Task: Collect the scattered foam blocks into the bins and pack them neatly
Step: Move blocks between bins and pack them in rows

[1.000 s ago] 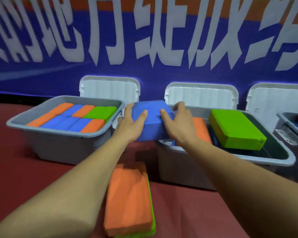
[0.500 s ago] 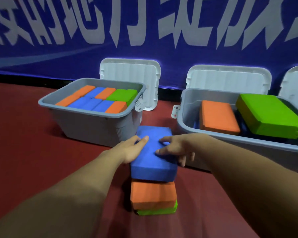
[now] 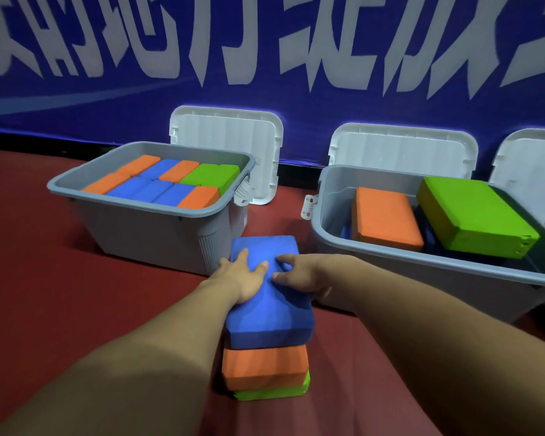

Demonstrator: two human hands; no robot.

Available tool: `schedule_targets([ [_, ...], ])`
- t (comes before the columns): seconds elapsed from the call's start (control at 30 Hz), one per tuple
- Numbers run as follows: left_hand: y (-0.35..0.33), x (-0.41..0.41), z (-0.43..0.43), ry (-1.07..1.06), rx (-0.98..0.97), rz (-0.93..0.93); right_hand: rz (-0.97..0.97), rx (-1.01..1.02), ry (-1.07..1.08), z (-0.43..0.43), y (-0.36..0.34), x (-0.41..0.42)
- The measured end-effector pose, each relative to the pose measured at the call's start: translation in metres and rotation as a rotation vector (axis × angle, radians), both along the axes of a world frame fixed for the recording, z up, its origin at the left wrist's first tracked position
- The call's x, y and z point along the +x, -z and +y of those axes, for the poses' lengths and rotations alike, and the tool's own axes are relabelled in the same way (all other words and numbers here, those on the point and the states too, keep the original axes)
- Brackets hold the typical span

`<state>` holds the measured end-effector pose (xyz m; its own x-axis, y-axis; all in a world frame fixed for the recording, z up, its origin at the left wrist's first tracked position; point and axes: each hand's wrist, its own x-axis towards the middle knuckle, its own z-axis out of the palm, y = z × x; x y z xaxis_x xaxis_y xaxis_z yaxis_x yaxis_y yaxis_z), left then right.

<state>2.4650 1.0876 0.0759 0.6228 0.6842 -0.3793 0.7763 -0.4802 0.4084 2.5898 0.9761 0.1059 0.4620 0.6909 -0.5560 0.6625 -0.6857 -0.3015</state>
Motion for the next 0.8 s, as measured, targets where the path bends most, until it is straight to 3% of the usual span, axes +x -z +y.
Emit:
schedule_targets([
  [0.23, -0.004, -0.004, 0.009, -0.071, 0.120, -0.019, 0.012, 0.029, -0.031, -0.014, -0.003, 0.006],
  [0.33, -0.019, 0.008, 0.006, -0.097, 0.281, -0.146, -0.070, 0.195, -0.048, -0.030, -0.011, 0.020],
  [0.47, -0.036, 0.048, -0.010, -0.094, 0.469, -0.442, -0.026, 0.518, 0.110, -0.057, -0.033, 0.044],
  [0.57, -0.045, 0.085, -0.031, -0.062, 0.502, -0.567, -0.240, 0.647, 0.167, -0.079, -0.039, 0.073],
  [0.8, -0.042, 0.157, -0.089, 0.169, 0.435, -0.531, -0.500, 0.747, 0.503, -0.124, -0.032, 0.139],
])
